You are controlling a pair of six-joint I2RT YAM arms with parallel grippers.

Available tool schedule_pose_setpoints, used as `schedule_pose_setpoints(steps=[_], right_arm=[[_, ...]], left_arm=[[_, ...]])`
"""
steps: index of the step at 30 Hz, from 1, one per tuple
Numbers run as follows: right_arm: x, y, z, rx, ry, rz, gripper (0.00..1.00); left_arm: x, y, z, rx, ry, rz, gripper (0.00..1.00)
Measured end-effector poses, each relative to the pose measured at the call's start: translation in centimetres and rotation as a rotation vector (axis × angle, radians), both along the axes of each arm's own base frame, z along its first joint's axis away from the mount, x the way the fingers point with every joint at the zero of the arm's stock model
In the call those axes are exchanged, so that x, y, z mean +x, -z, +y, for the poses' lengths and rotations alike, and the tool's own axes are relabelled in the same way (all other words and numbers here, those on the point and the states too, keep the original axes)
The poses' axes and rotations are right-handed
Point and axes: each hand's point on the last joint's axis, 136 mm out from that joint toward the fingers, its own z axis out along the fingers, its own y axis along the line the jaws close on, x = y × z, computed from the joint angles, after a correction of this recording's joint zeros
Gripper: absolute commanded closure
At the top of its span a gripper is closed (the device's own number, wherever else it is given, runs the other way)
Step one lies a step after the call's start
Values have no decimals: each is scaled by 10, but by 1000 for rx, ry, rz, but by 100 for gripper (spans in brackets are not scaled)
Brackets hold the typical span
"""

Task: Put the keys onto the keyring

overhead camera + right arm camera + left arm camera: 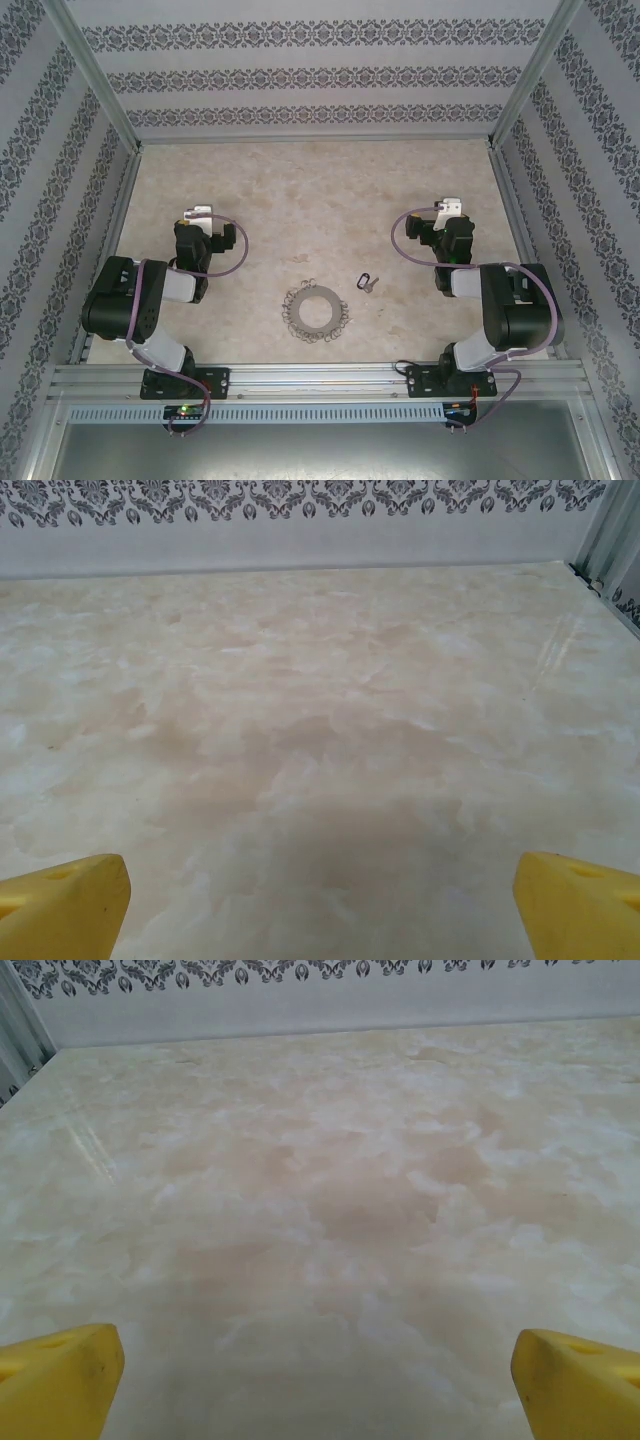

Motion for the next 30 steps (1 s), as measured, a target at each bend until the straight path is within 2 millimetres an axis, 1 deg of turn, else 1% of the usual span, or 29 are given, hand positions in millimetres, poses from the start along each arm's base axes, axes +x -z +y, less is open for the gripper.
schedule_pose_setpoints(steps=[30], right_arm=[[-1, 1, 1, 2, -6, 3, 2]], left_arm=[[0, 0, -2, 2, 16, 0, 0]])
